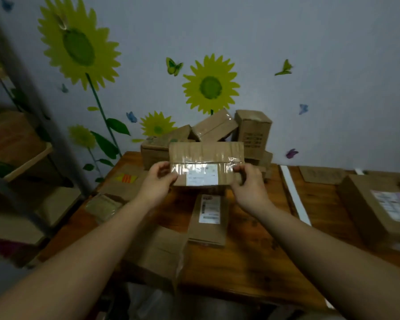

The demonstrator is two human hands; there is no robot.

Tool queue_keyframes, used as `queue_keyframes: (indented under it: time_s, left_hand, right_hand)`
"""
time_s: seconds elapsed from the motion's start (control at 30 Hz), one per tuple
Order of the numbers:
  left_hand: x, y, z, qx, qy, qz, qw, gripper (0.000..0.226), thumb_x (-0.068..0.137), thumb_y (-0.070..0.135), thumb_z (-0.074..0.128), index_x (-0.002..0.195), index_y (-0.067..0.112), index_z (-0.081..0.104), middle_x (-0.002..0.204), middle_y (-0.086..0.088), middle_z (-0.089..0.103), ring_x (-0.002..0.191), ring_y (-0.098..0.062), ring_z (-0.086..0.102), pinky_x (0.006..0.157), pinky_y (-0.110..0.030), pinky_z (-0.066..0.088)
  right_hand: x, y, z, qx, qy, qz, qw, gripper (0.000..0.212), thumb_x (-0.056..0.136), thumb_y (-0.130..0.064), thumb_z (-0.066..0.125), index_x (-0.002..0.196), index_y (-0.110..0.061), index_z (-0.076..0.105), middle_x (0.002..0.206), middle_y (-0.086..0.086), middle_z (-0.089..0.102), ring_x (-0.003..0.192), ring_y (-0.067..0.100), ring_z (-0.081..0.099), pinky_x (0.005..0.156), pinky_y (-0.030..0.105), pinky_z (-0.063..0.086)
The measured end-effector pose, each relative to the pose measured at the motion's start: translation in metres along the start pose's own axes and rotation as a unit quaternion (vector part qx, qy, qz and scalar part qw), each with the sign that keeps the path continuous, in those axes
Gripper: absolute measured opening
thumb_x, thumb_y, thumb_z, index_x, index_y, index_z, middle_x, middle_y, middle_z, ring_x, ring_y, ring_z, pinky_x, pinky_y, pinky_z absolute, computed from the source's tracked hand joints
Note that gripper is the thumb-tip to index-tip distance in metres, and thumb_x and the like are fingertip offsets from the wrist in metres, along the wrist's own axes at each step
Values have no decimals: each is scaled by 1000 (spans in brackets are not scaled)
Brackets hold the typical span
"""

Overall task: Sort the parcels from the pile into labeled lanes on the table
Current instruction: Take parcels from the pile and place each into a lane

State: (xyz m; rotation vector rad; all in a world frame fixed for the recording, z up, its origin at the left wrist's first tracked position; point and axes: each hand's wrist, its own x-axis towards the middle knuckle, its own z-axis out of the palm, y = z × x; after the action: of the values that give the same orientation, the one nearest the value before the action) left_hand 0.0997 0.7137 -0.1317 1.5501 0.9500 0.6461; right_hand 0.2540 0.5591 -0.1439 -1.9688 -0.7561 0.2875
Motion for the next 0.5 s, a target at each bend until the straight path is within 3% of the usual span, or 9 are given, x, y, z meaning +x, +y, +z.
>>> queue_keyframes:
  time_s: [0.07,0.17,0.27,0.33,0.4,0.5]
  left_hand:
    - [-8,14,20,-7,-27,12,1000,28,94,30,54,121,23,57,122,-2,60,106,-18,58,97,-37,45]
    - [-22,34,54,1,-81,25,996,15,94,28,53,103,27,65,107,-1,66,85,-10,62,81,-25,48]
    - [-38,50,97,15,-118,37,992,23,94,20,54,116,21,61,88,5,65,69,1,61,54,-10,45]
    - [-49,58,130,6,-143,39,989,22,94,17,53,115,17,60,88,4,65,61,3,63,47,-8,45]
    - [-61,65,167,8,-165,39,985,25,94,20,53,117,15,62,99,-3,69,72,-3,67,57,-15,51]
    - [-78,64,229,17,-201,30,979,25,94,19,53,117,20,62,111,-8,68,93,-18,66,86,-31,51]
  right_hand:
    - [-6,2,-28,28,29,5,999,43,92,-30,60,132,-29,45,123,-9,49,109,9,48,89,27,45]
    - [-9,12,-72,64,79,50,994,44,95,-35,55,136,-27,41,117,-5,57,96,12,59,85,39,56]
    - [-12,29,-118,72,117,73,988,43,97,-34,51,137,-21,41,118,1,57,83,9,60,71,30,57]
    - [-19,44,-151,66,128,77,987,45,98,-32,51,139,-19,39,119,3,55,84,11,59,65,25,55]
    - [-27,63,-188,64,124,86,986,48,98,-30,52,141,-18,37,122,2,53,89,13,59,68,26,55]
    - [-41,103,-242,27,105,105,989,58,94,-29,58,146,-21,33,134,2,51,111,21,57,89,38,53]
